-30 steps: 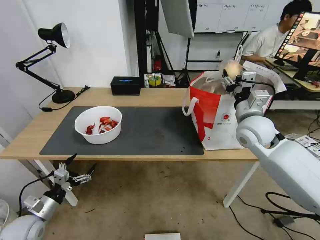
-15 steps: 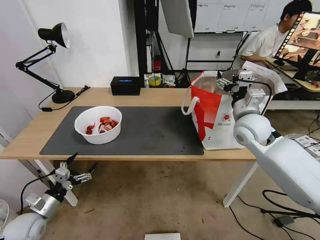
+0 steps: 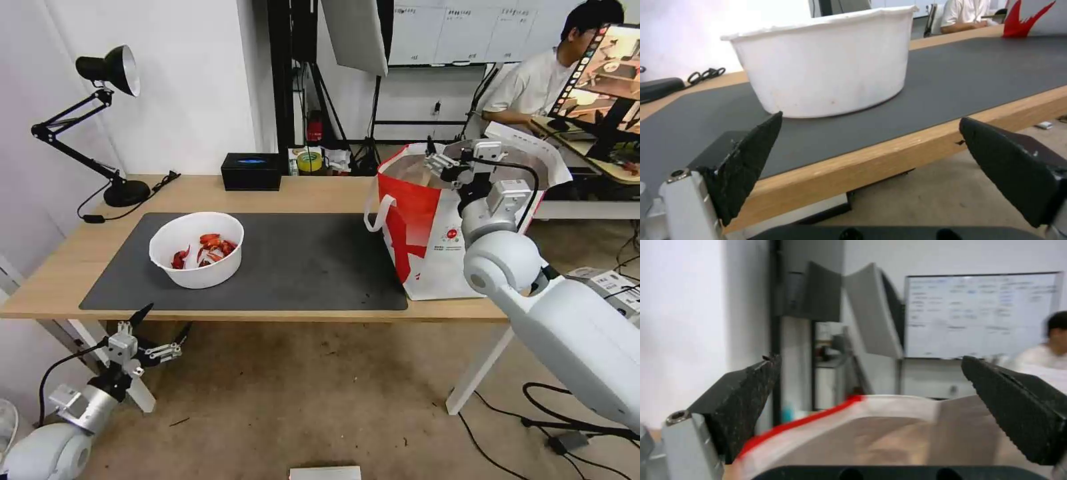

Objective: Pick up the trash from the table and place it into the takeout bag.

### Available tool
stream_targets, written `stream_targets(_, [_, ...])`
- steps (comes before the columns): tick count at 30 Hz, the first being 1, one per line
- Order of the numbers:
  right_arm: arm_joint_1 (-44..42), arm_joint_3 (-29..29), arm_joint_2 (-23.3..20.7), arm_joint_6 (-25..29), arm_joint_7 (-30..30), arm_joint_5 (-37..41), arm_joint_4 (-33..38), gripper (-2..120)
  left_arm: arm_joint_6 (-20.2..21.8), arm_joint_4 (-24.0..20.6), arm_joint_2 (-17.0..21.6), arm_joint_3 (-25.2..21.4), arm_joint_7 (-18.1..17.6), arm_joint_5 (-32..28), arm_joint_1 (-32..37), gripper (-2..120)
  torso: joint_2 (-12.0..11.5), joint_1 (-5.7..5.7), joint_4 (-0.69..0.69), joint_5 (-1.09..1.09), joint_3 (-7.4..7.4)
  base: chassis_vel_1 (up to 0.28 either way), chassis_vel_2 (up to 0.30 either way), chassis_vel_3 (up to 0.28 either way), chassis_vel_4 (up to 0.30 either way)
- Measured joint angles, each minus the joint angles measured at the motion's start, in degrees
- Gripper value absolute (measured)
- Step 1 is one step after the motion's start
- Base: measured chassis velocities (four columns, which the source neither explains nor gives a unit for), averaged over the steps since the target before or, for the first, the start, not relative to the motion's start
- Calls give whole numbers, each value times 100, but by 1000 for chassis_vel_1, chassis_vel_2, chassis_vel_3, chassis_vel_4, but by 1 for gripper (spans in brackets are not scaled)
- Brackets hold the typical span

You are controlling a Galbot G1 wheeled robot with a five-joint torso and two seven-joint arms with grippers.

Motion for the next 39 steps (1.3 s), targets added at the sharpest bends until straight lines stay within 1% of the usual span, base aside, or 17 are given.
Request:
stream_targets(2, [-309,12,-129,165,-278,57,348,100,0,8,1,-49,0,-11,26,100,0,0,1,0,0,0,0,0,0])
stream_targets(7, [-646,112,-258,289,-486,56,643,100,-3,27,0,-87,0,-14,43,100,0,0,1,-1,0,0,0,0,0])
stream_targets(9, [-1398,397,-356,413,-711,-134,1038,100,-16,68,-15,-104,2,-13,50,100,0,0,0,0,0,0,0,0,0])
stream_targets(10, [-1398,397,-356,413,-711,-134,1038,100,-16,68,-15,-104,2,-13,50,100,0,0,0,0,0,0,0,0,0])
stream_targets(11, [-1806,492,-359,566,-767,-395,1186,100,-27,101,-22,-107,4,-9,40,100,0,0,-1,0,0,0,0,0,0])
stream_targets(12, [-1942,513,-346,636,-797,-511,1221,100,-29,111,-28,-128,4,-8,40,100,0,0,-2,0,0,0,0,0,0])
stream_targets(15, [-2135,519,-275,741,-837,-685,1262,100,-36,109,-58,-243,5,-6,106,100,0,0,-1,-1,0,0,0,0,0])
stream_targets(19, [-2437,552,-181,818,-878,-854,1326,100,-57,84,-101,-391,11,-1,208,100,0,0,3,0,-1,0,0,0,0])
stream_targets(21, [-2709,638,-148,882,-936,-963,1339,100,-65,83,-109,-421,13,-1,225,100,0,-1,2,-1,-1,0,0,0,0])
stream_targets(23, [-2792,660,-135,900,-951,-998,1338,100,-68,84,-110,-428,13,-1,228,100,0,0,2,-1,-1,0,0,0,0])
stream_targets(25, [-3172,797,-74,997,-1044,-1185,1301,100,-79,103,-115,-452,25,-3,240,100,0,0,-1,0,-1,0,0,0,0])
stream_targets(26, [-3172,797,-74,997,-1044,-1185,1301,100,-79,103,-115,-452,25,-3,240,100,0,0,-1,0,-1,0,0,0,0])
stream_targets(29, [-3938,1068,145,1203,-1219,-1613,1180,100,-115,174,-116,-470,41,-6,252,100,0,0,-1,0,0,0,0,0,0])
stream_targets(30, [-3938,1068,145,1203,-1219,-1613,1180,100,-115,174,-116,-470,41,-6,252,100,0,0,-1,0,0,0,0,0,0])
stream_targets(34, [-4693,1351,550,1466,-1327,-2180,923,100,-140,226,-120,-461,45,-7,253,100,0,0,0,-1,0,0,0,0,0])
stream_targets(39, [-5004,1468,760,1581,-1340,-2383,761,100,-147,259,-120,-441,48,-7,240,100,0,0,0,-1,0,0,0,0,0])
